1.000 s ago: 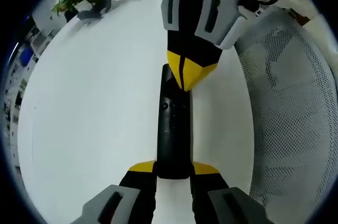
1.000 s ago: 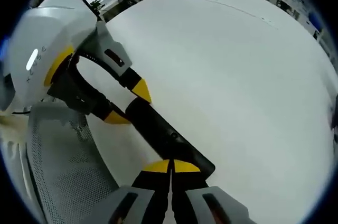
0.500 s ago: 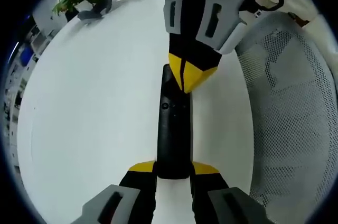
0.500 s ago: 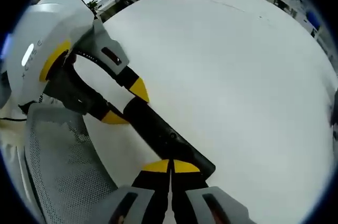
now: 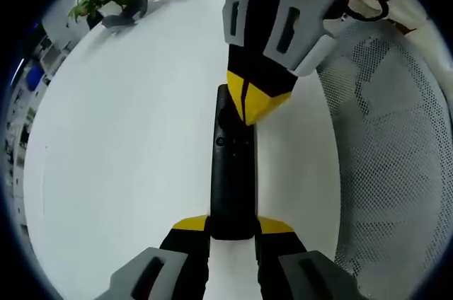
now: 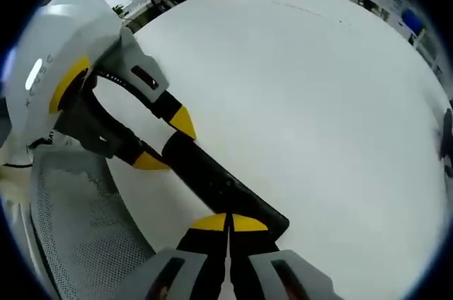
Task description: Press the specified remote control buttons in sequence, fully releasing each button before pressing the next.
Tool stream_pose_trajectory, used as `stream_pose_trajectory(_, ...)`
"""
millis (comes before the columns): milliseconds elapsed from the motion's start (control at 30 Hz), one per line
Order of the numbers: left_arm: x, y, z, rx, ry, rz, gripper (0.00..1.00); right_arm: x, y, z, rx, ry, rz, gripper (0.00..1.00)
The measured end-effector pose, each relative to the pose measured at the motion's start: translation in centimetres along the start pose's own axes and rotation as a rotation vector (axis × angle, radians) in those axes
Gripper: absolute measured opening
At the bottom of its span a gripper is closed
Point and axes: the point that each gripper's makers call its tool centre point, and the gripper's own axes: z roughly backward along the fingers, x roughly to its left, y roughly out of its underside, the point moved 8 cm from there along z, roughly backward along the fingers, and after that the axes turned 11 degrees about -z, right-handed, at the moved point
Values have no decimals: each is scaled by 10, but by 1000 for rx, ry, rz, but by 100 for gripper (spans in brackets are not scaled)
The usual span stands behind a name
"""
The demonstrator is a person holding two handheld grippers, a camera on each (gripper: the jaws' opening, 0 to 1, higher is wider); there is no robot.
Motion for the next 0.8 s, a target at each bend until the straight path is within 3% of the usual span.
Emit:
stream_pose_trajectory(467, -1, 2, 0, -26, -7, -9, 22, 0, 5, 2, -39, -22, -5, 0)
stream_pose_trajectory(667, 0, 2, 0, -22, -3, -17, 22, 1, -2, 7, -87, 2, 66, 0)
stream_pose_trajectory(800, 0, 2, 0, -25, -3, -18, 22, 1, -6, 6, -80, -3, 74, 0)
